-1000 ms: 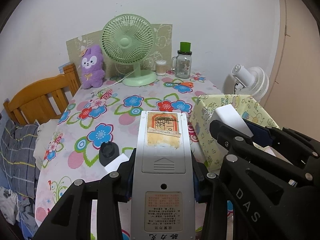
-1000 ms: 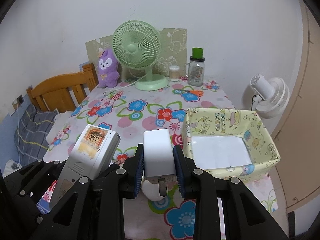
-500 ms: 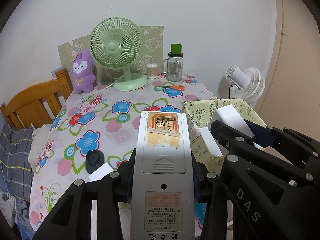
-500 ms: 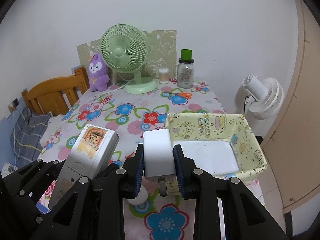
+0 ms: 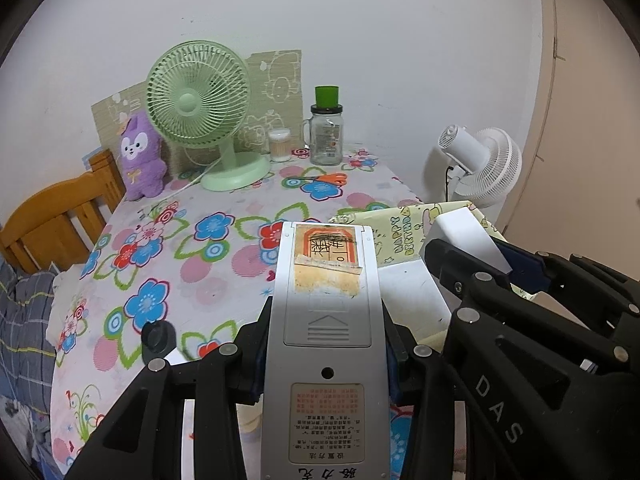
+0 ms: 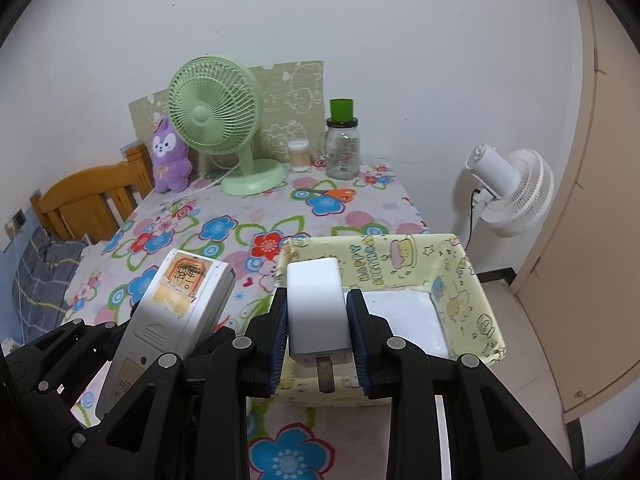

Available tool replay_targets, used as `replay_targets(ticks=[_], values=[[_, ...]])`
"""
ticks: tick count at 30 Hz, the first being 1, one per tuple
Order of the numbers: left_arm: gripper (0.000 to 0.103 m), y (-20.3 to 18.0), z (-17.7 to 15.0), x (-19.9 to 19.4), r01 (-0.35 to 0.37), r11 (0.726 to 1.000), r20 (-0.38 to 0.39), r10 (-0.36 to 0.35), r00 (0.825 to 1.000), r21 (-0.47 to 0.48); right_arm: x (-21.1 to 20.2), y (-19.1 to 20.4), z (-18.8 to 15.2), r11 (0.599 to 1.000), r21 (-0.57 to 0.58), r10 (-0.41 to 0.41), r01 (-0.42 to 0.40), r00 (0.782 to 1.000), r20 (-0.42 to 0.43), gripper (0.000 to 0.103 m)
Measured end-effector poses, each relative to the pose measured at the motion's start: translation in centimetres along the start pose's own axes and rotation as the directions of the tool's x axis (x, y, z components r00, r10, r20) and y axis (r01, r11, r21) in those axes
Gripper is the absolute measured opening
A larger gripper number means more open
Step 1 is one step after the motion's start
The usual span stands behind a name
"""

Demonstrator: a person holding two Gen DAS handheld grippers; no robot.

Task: Organize rigid objects
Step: 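Carry the white remote and white block toward the patterned box with both grippers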

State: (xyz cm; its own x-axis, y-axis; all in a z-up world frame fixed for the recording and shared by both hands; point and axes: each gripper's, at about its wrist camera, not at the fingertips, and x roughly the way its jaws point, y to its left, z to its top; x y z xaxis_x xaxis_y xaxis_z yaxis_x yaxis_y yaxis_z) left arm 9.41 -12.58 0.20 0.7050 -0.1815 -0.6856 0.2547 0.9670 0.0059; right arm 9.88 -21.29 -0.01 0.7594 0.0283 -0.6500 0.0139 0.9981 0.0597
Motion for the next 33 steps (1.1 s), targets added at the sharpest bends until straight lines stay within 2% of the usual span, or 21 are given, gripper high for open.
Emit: replay_targets(ticks=[21, 33], values=[[0.045, -3.7, 2.2, 4.9, 0.022, 1.0, -0.01, -0.022, 1.0, 0.005, 4.1, -5.4, 1.4, 0.996, 0.051, -0.073, 0.075, 0.997, -0.029, 0.032], [0.045, -5.5, 3.1, 8.6, 0.034, 0.999, -0.045, -0.035, 0.998, -0.013, 7.4, -8.1, 1.6, 0.99, 0.088, -0.106, 0.112, 0.992, -0.064, 0.032]])
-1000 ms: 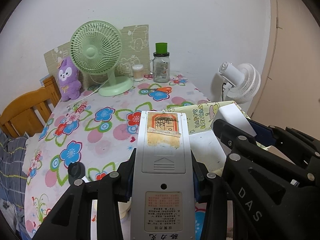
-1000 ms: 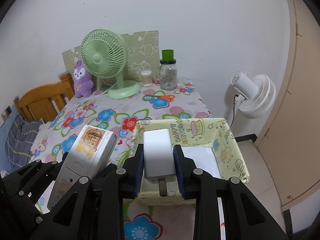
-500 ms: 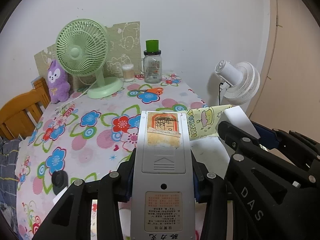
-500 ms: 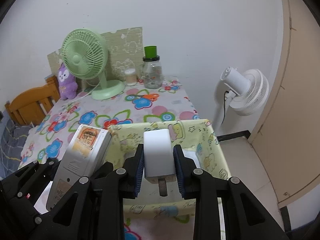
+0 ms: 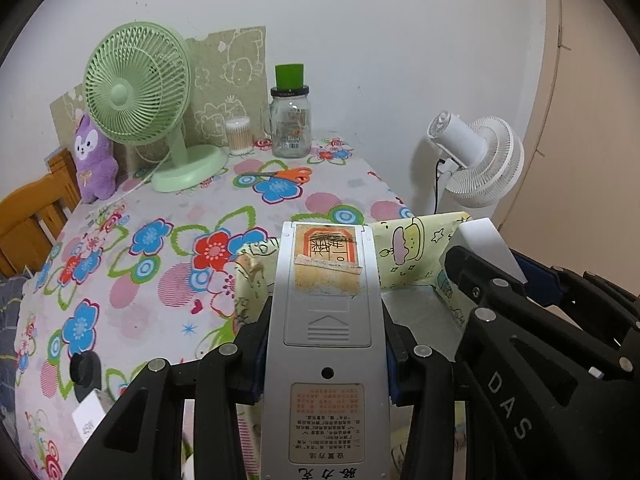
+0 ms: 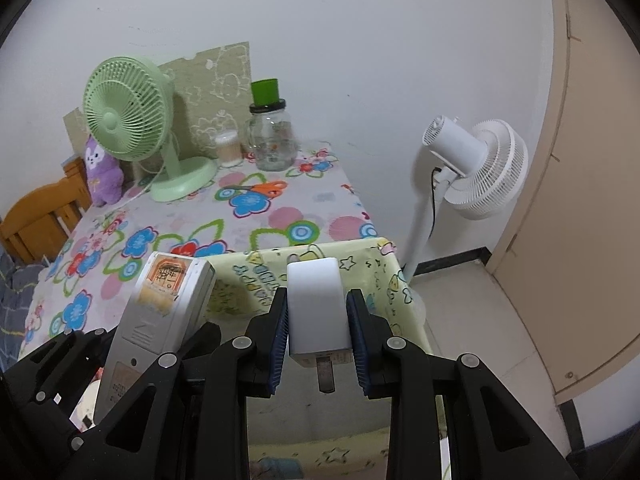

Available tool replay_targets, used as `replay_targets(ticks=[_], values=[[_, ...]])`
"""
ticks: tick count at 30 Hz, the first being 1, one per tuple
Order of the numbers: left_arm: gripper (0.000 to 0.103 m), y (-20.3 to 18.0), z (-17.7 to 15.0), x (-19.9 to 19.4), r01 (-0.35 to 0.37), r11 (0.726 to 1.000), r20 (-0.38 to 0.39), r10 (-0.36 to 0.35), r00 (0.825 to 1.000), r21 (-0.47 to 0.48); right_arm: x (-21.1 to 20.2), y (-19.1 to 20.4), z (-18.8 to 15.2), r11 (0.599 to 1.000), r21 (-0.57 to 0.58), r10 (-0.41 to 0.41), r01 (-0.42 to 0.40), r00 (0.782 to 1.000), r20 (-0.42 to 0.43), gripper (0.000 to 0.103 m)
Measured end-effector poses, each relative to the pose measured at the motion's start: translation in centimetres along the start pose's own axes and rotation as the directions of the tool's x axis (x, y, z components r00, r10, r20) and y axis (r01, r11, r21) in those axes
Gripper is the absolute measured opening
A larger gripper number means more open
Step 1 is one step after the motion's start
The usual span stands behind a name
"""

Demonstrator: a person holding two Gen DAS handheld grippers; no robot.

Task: Organize rigid objects
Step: 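Carry the white remote and white block toward the patterned box with both grippers, then lower the remote into the box with the left gripper while the right releases the block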

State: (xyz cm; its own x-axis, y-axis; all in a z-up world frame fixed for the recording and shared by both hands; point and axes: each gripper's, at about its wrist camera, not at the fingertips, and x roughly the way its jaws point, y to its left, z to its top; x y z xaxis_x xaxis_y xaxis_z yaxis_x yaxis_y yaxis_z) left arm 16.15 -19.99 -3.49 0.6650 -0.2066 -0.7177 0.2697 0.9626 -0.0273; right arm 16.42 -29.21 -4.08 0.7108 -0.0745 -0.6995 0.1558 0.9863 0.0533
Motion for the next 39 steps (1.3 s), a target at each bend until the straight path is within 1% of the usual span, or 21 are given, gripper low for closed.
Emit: replay_targets(ticks=[6, 9, 12, 13, 16, 19, 27, 30, 31, 32, 34, 36, 37, 39], values=[[0.045, -0.2, -0.2, 1.9, -0.03, 0.999, -0.034, 0.029, 0.999, -0.025, 2.1, -0.7, -0.1, 1.0, 0.017, -0.004, 0.005, 0.999, -0.035, 0.032], [0.045, -0.6, -0.1, 2.2, -0.052, 0.999, -0.031, 0.051, 0.998, -0.013, 2.9, -1.0, -0.1, 1.0, 0.023, -0.006, 0.007, 0.999, -0.048, 0.032], [0.045, -0.8, -0.1, 2.6, -0.049, 0.999, -0.057, 0.049, 0.997, -0.014, 3.7, -1.2, 0.1, 1.0, 0.019, -0.012, 0.013, 0.998, -0.056, 0.032], [0.045, -0.9, 0.0, 2.8, -0.053, 0.998, -0.072, 0.052, 0.996, -0.016, 3.9, -1.3, 0.1, 1.0, 0.02, -0.007, 0.008, 0.998, -0.057, 0.032], [0.046, -1.0, 0.0, 3.0, -0.085, 0.996, -0.082, 0.084, 0.993, -0.013, 4.4, -1.5, 0.2, 1.0, 0.026, 0.004, -0.002, 0.998, -0.068, 0.032], [0.046, -1.1, 0.0, 3.2, -0.098, 0.995, -0.089, 0.097, 0.991, -0.011, 4.8, -1.8, 0.1, 0.999, 0.04, 0.018, -0.015, 0.997, -0.074, 0.032], [0.061, -1.8, 0.0, 3.5, -0.084, 0.996, -0.112, 0.085, 0.99, 0.013, 4.7, -1.9, 0.1, 0.999, 0.032, 0.034, -0.032, 0.997, -0.072, 0.033], [0.066, -1.9, 0.0, 3.4, -0.067, 0.998, -0.115, 0.068, 0.991, 0.012, 4.5, -2.0, 0.1, 0.999, 0.036, 0.044, -0.041, 0.996, -0.073, 0.037], [0.069, -1.9, 0.0, 3.4, -0.059, 0.998, -0.113, 0.06, 0.992, 0.01, 4.5, -2.0, 0.1, 0.998, 0.035, 0.047, -0.045, 0.996, -0.072, 0.046], [0.07, -1.9, 0.0, 3.2, -0.047, 0.999, -0.111, 0.047, 0.993, 0.003, 4.3, -2.0, 0.1, 0.998, 0.037, 0.062, -0.06, 0.995, -0.074, 0.051], [0.073, -1.9, 0.0, 3.0, -0.032, 0.999, -0.108, 0.031, 0.994, -0.005, 4.1, -2.2, 0.0, 0.996, 0.057, 0.07, -0.066, 0.994, -0.081, 0.054], [0.076, -1.9, 0.0, 2.6, -0.04, 0.999, -0.099, 0.039, 0.994, -0.003, 4.0, -2.3, -0.1, 0.995, 0.068, 0.072, -0.066, 0.994, -0.084, 0.055], [0.079, -2.0, -0.1, 2.4, -0.045, 0.999, -0.094, 0.045, 0.995, 0.0, 3.8, -2.3, -0.2, 0.995, 0.072, 0.075, -0.069, 0.993, -0.087, 0.057], [0.081, -2.0, -0.2, 2.0, -0.046, 0.999, -0.084, 0.047, 0.995, 0.006, 3.6, -2.3, -0.4, 0.994, 0.08, 0.082, -0.075, 0.992, -0.094, 0.06]])
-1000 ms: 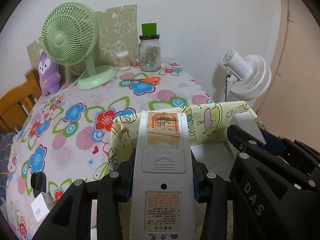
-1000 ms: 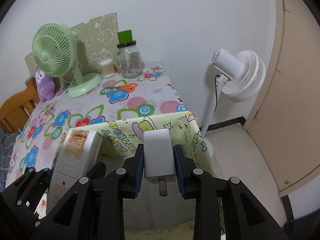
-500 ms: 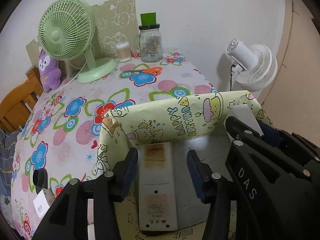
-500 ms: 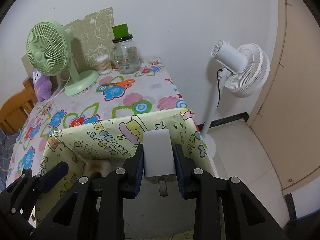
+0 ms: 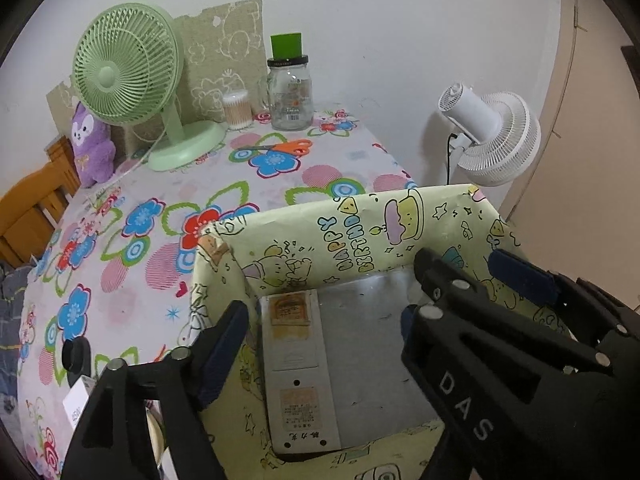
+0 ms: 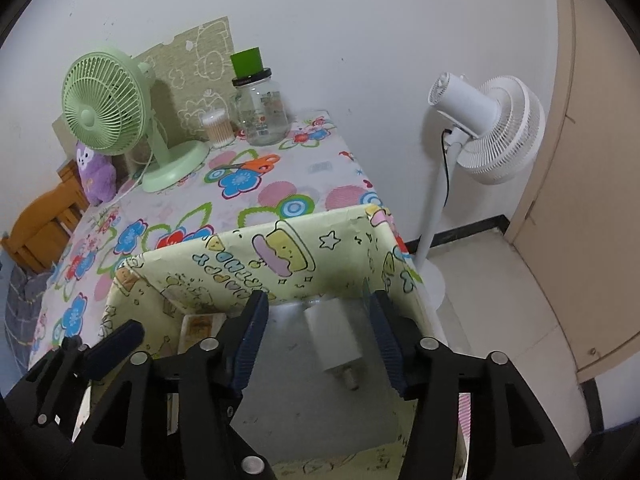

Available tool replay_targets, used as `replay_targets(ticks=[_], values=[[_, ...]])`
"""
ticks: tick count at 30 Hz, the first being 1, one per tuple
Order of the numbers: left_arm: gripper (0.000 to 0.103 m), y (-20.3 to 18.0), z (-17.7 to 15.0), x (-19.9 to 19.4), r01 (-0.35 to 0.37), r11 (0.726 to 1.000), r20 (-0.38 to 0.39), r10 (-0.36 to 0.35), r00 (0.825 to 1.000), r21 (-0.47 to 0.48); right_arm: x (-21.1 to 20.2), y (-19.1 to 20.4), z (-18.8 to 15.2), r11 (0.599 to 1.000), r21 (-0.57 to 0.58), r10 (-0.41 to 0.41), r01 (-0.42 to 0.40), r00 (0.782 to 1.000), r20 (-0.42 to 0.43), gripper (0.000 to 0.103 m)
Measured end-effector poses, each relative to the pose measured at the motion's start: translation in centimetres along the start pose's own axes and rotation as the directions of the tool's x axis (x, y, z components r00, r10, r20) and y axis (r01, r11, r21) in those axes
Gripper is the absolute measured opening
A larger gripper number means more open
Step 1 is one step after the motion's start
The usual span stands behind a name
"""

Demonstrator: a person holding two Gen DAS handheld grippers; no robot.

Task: Organize rigid objects
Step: 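Lower the remote into the box with the left gripper while the right releases the block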

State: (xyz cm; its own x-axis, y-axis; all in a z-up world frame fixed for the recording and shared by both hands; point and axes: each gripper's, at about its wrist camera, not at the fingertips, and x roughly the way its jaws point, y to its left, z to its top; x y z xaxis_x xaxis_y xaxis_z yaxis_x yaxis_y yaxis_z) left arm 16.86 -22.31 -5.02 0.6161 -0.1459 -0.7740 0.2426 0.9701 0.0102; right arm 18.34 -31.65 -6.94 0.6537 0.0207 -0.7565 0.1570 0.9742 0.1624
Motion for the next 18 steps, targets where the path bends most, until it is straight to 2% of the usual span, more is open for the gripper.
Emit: replay_targets(ticks=[4, 7, 11, 18], values=[[0.082, 0.2, -0.3, -0.7, 0.006, 1.0, 0.002, -0.006, 1.0, 0.005, -0.7, 0.2, -0.4, 1.0, 0.005, -0.002, 0.002, 1.0, -0.01, 0.066], [0.086, 0.5, -0.6, -1.4, -0.005, 1.0, 0.017, 0.005, 1.0, 0.006, -1.4, 0.6, -0.7, 1.0, 0.005, -0.012, 0.012, 1.0, 0.003, 0.07], [0.086, 1.0, -1.0, -2.4, 0.02, 1.0, 0.035, -0.02, 0.999, 0.009, -2.7, 1.2, -1.1, 1.0, 0.002, -0.012, 0.012, 0.999, 0.031, 0.076], [0.089, 1.7, -1.6, -4.1, 0.008, 1.0, 0.068, -0.01, 0.998, 0.023, -4.5, 2.1, -1.7, 1.0, 0.002, -0.023, 0.023, 0.997, 0.07, 0.08]])
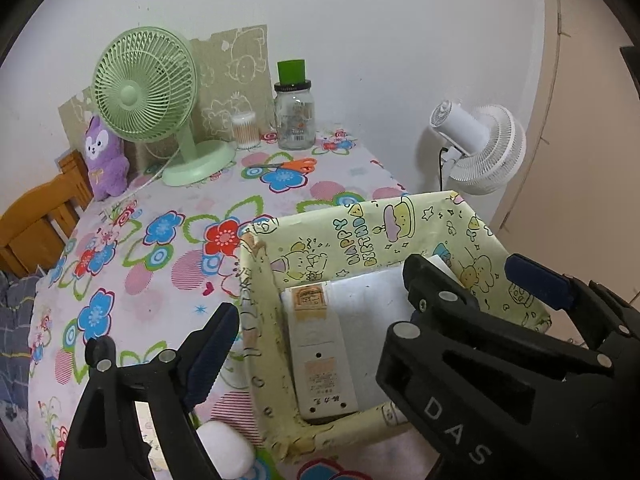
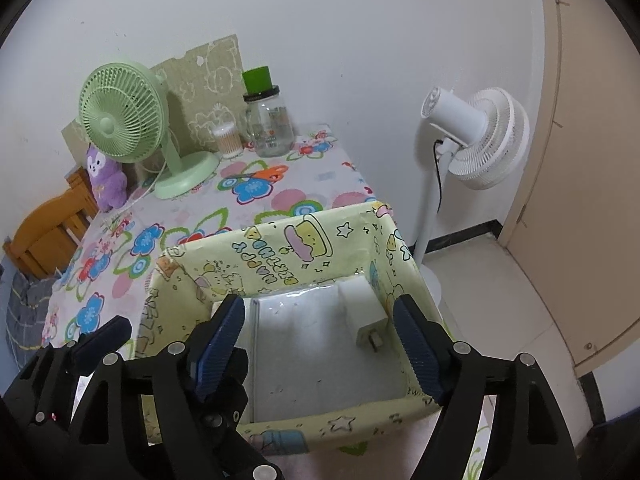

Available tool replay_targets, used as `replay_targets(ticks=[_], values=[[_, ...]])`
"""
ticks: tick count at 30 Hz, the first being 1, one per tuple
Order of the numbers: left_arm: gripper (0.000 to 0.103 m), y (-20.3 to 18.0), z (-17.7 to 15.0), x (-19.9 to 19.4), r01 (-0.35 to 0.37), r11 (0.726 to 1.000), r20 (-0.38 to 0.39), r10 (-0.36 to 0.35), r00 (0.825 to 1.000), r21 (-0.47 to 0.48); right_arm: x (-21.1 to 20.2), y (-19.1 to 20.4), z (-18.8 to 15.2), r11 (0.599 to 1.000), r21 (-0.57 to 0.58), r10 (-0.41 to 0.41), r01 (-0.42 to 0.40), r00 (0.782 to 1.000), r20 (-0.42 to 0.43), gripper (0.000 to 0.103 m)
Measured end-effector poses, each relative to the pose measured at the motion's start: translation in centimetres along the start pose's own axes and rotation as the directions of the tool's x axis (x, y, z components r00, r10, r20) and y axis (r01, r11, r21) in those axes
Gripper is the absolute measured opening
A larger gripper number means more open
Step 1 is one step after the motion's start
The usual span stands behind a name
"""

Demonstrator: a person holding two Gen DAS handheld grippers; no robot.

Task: Organize rigid objects
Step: 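Lower the remote into the box with the left gripper while the right releases the block, then withdraw both tools from the box toward the Hello Kitty compact and white puck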

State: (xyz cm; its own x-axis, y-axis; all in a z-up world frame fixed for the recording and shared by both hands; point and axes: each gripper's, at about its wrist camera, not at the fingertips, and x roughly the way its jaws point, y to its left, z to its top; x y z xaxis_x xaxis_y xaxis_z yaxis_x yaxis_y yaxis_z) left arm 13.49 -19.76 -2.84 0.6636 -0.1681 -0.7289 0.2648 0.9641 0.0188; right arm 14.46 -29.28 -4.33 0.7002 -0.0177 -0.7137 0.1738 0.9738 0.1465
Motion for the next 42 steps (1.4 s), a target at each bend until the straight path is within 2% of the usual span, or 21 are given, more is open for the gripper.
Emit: replay_targets(ticks=[6, 16, 25, 32, 42], values=[[0.093, 0.9, -0.3, -1.4, -0.005, 1.0, 0.031, 0.005, 0.999, 0.004, -1.3, 1.0, -0.3, 1.0, -0.01, -0.003, 0.003, 1.0, 0.031, 0.087], [0.099, 2.6, -1.2, -3.5, -0.008, 1.0, 0.061, 0.007, 0.998, 0.004, -3.5, 3.3, -1.2, 0.999, -0.039, -0.016, 0.018, 0.998, 0.065, 0.088], [0.101, 4.5, -2.5, -5.2, -0.002, 1.0, 0.084, 0.002, 0.996, 0.004, -5.1, 5.4, -2.1, 0.997, -0.074, -0.028, 0.035, 0.995, 0.093, 0.088], [0.103, 5.9, -3.6, -6.4, -0.008, 1.0, 0.092, 0.007, 0.996, 0.011, -6.6, 7.0, -3.1, 0.993, -0.099, -0.046, 0.059, 0.99, 0.136, 0.096], [0.103, 8.3, -5.5, -7.9, -0.017, 1.0, 0.096, 0.018, 0.995, -0.004, -7.9, 9.8, -4.8, 0.991, -0.127, -0.024, 0.044, 0.988, 0.149, 0.098]])
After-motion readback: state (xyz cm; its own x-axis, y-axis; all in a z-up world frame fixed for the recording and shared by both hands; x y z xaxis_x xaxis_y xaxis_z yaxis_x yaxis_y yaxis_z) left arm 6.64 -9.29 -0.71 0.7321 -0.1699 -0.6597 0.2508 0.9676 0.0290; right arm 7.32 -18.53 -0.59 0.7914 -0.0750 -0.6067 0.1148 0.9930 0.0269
